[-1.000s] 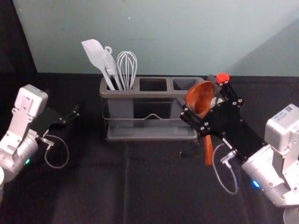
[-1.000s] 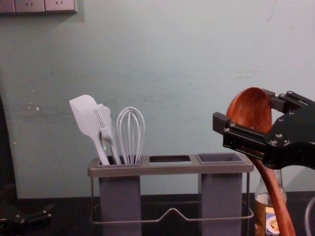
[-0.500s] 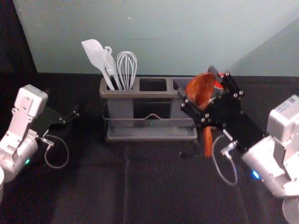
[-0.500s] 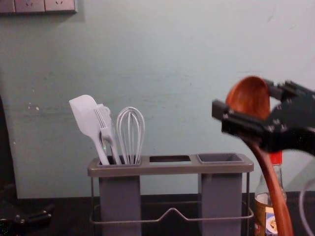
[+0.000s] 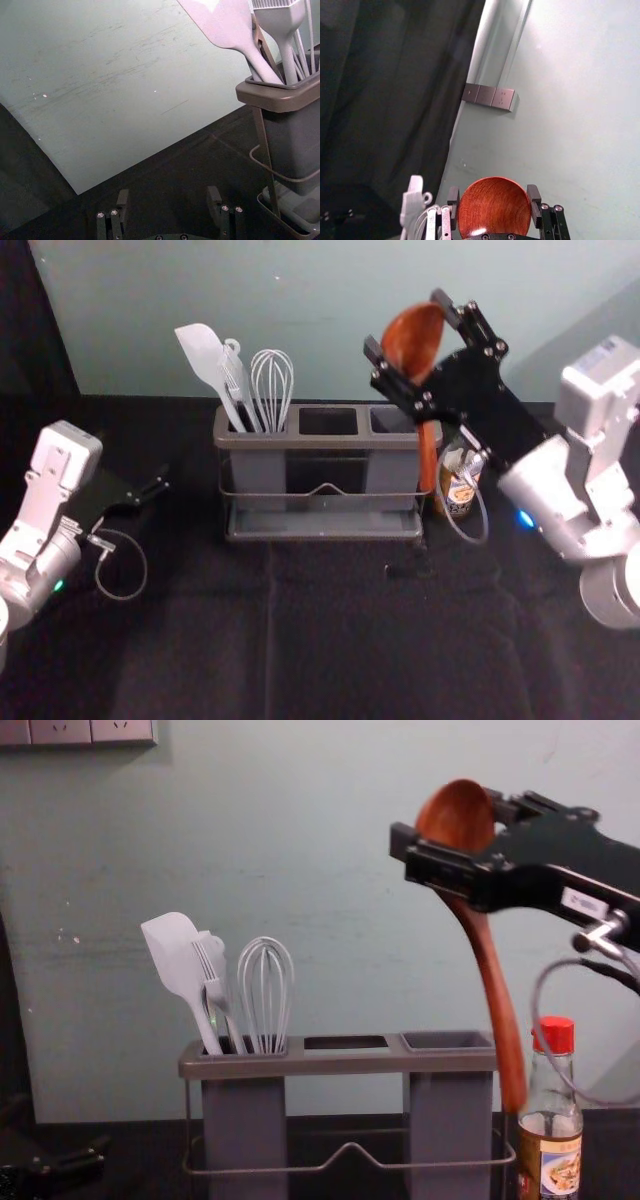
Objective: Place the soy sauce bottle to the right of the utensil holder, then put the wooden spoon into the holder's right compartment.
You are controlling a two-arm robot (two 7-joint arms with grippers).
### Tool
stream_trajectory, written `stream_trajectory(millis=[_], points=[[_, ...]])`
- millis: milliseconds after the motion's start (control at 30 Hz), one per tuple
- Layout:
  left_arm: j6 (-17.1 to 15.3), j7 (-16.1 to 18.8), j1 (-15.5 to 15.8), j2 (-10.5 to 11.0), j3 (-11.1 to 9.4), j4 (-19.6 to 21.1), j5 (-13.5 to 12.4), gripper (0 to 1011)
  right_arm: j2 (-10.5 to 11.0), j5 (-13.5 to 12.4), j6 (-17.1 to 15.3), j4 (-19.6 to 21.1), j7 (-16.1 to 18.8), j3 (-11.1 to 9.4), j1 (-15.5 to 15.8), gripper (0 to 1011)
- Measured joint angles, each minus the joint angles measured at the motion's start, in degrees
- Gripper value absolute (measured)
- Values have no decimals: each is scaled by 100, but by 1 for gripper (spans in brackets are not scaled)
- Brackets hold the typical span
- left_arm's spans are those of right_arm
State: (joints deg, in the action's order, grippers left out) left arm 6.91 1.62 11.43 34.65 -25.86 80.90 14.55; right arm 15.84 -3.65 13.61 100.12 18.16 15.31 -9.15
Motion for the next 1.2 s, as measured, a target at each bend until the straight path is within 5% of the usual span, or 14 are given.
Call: stream_trajectory(millis=[467,1200], points=[[0,0,0,0,0,0,0,1005,-232,-73,303,-960,134,243,-968,837],[0,0,0,0,0,0,0,1005,-435,-175,717,-1828,204,337,-1527,837]])
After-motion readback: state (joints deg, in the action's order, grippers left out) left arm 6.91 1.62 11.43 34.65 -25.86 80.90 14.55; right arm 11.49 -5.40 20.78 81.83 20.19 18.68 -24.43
